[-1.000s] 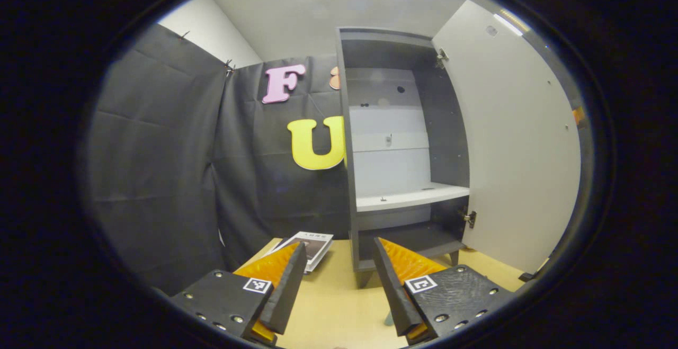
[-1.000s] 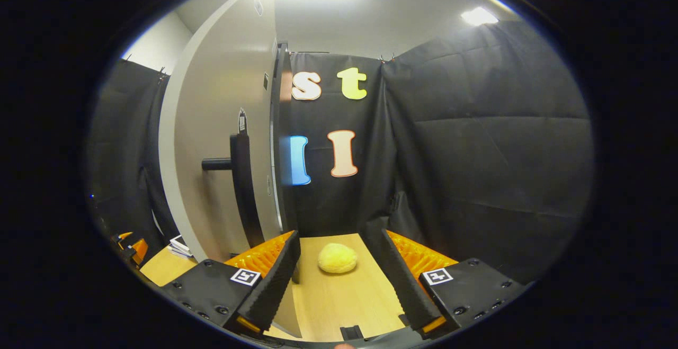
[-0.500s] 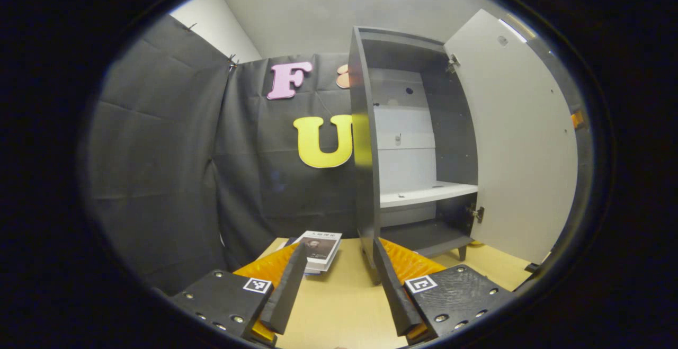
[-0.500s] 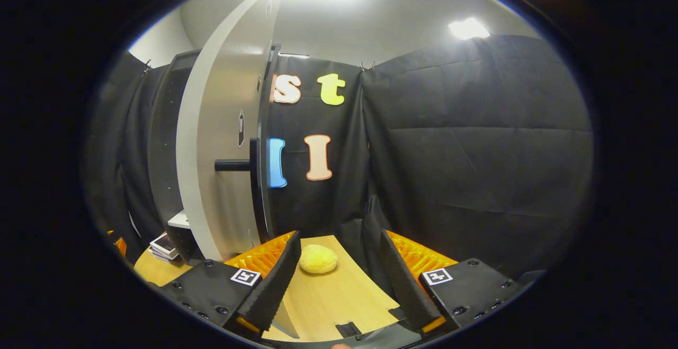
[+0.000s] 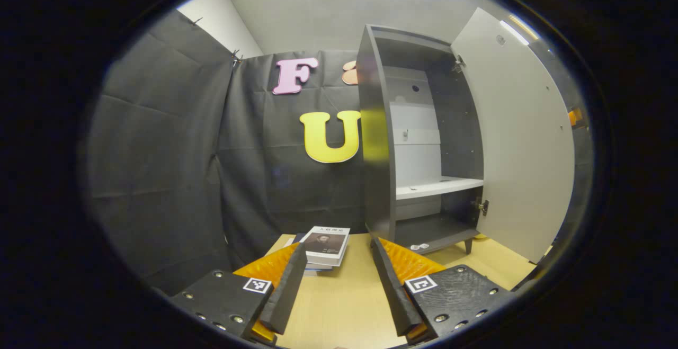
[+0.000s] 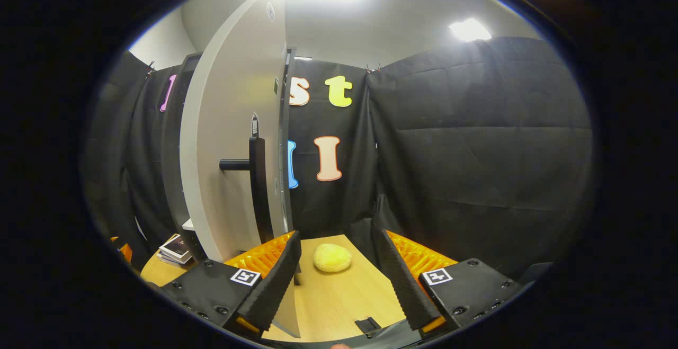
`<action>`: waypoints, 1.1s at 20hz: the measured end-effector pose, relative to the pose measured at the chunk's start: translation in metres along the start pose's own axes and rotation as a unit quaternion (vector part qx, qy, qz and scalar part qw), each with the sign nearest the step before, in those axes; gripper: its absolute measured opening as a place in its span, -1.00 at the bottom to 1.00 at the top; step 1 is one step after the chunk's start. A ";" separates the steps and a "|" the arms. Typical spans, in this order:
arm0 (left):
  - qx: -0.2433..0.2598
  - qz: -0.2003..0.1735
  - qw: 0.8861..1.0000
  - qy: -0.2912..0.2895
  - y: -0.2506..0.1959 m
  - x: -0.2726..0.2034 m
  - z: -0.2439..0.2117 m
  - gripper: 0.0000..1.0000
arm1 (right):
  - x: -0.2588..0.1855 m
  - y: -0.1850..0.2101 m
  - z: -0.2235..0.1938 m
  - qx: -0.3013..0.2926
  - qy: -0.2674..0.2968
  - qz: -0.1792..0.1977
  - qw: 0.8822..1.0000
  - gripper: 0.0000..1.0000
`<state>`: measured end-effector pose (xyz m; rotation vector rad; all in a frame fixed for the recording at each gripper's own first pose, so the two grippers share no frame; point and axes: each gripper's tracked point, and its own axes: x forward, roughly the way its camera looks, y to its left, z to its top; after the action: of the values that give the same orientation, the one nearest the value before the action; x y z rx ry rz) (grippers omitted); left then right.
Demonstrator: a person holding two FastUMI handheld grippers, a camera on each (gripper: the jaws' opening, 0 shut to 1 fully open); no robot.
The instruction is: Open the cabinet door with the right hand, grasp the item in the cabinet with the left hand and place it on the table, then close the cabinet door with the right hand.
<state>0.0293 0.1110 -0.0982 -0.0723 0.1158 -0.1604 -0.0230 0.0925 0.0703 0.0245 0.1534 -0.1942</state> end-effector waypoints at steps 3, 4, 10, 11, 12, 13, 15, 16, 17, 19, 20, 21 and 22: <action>-0.004 0.002 1.000 0.002 0.009 -0.002 -0.001 0.52 | -0.006 0.018 -0.001 0.000 0.000 0.016 1.000 0.84; -0.003 0.002 1.000 0.002 0.011 -0.003 -0.003 0.53 | -0.005 0.024 -0.001 -0.001 0.001 0.021 1.000 0.84; -0.005 0.010 1.000 0.001 0.039 -0.007 -0.010 0.52 | -0.005 0.056 -0.002 -0.002 0.000 0.046 0.999 0.84; -0.007 0.014 1.000 0.002 0.042 -0.010 -0.011 0.52 | -0.007 0.062 -0.002 -0.003 0.000 0.050 0.999 0.84; -0.009 0.017 1.000 0.003 0.047 -0.012 -0.012 0.52 | -0.007 0.068 -0.002 -0.003 0.000 0.055 0.998 0.84; -0.011 0.020 1.000 0.003 0.051 -0.014 -0.013 0.53 | -0.007 0.073 -0.002 -0.004 0.001 0.059 0.998 0.84; -0.014 0.025 1.000 0.003 0.058 -0.018 -0.014 0.52 | -0.008 0.085 -0.002 -0.005 0.000 0.068 0.998 0.84; -0.015 0.028 1.000 0.003 0.063 -0.019 -0.015 0.53 | -0.008 0.091 -0.001 -0.005 -0.001 0.073 0.997 0.84; -0.015 0.031 0.999 0.003 0.067 -0.021 -0.015 0.53 | -0.007 0.096 -0.002 -0.007 0.000 0.076 0.997 0.84; -0.019 0.038 0.999 0.005 0.075 -0.025 -0.018 0.52 | -0.006 0.107 -0.001 -0.009 -0.001 0.084 0.996 0.84; -0.021 0.042 0.999 0.006 0.079 -0.028 -0.019 0.52 | -0.005 0.114 -0.001 -0.009 -0.001 0.089 0.996 0.84; -0.022 0.046 0.999 0.007 0.083 -0.030 -0.020 0.52 | -0.004 0.119 -0.002 -0.010 -0.001 0.094 0.996 0.84; -0.022 0.050 0.998 0.007 0.086 -0.034 -0.019 0.52 | -0.003 0.125 -0.001 -0.011 -0.002 0.100 0.995 0.84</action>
<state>0.0073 0.2001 -0.1202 -0.1095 0.1367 -0.0586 -0.0016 0.2158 0.0706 0.0173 0.1482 0.0070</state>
